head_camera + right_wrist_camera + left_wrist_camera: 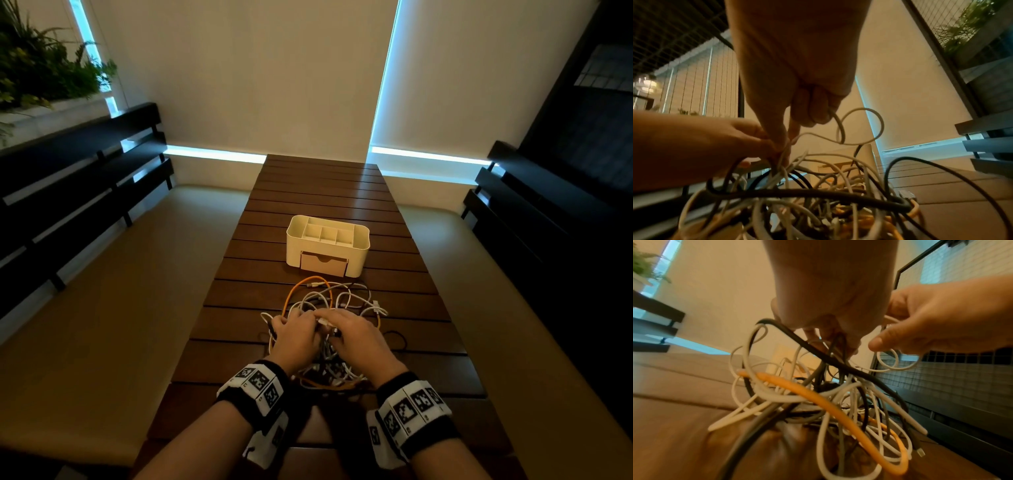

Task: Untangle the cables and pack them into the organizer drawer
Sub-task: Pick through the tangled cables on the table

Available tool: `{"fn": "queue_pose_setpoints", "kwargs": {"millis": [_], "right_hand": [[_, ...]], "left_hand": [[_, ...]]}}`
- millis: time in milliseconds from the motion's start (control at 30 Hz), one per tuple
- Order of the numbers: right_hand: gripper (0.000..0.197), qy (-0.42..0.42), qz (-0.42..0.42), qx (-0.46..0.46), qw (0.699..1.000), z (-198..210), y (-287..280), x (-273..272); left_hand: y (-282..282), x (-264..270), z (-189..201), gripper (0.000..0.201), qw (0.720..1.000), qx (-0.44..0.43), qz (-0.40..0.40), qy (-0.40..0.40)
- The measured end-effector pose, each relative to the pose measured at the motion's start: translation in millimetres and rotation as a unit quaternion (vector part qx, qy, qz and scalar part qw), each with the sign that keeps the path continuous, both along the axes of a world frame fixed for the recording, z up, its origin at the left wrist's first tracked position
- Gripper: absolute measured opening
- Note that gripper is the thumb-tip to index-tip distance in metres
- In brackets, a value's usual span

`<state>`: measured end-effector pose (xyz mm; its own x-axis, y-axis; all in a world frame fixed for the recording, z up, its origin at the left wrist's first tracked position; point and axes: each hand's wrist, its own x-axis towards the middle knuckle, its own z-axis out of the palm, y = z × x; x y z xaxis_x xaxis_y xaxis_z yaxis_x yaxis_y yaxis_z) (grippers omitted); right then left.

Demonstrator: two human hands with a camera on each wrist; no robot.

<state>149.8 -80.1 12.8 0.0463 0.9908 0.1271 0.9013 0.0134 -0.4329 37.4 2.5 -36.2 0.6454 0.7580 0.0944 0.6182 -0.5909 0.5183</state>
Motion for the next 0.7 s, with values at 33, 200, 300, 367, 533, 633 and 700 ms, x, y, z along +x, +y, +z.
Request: {"fn": "queue_pose_setpoints", "kwargs": {"millis": [33,200,300,367,533,633,700], "right_hand": [[0.039,-0.005,-0.022,-0.008,1.0,-2,2,-2],[0.025,-0.074,-0.124,-0.146,0.979,1,10,13],[0.026,-0.017,-0.091,-0.235,0.968,0,9,21],[0.017,-0.035,-0.091,-0.224,0.97,-1,11,18],[0.015,0.026,-0.132,-0.071,0.988,13,12,14],[0.016,0.085,-0.129,0.057,0.986,28,13,14],[0.012,0.146,-0.127,0.136,0.972,36,13,13]], "left_hand": [[0,-1,-1,0.02,1.0,-0.006,-0.003,-0.008],[2,-6,1,0.011,0.993,-0.053,-0.032,-0.096],[2,-9,4,0.011,0.992,-0.063,-0.052,-0.095],[-2,-11,5,0.02,0.994,-0.042,-0.066,-0.082],[-6,-11,9,0.048,0.991,-0.005,-0.057,-0.117],[-3,-8,16,0.049,0.987,-0.007,-0.016,-0.162],[-2,-6,23,0.052,0.987,-0.006,0.002,-0.161]]}}
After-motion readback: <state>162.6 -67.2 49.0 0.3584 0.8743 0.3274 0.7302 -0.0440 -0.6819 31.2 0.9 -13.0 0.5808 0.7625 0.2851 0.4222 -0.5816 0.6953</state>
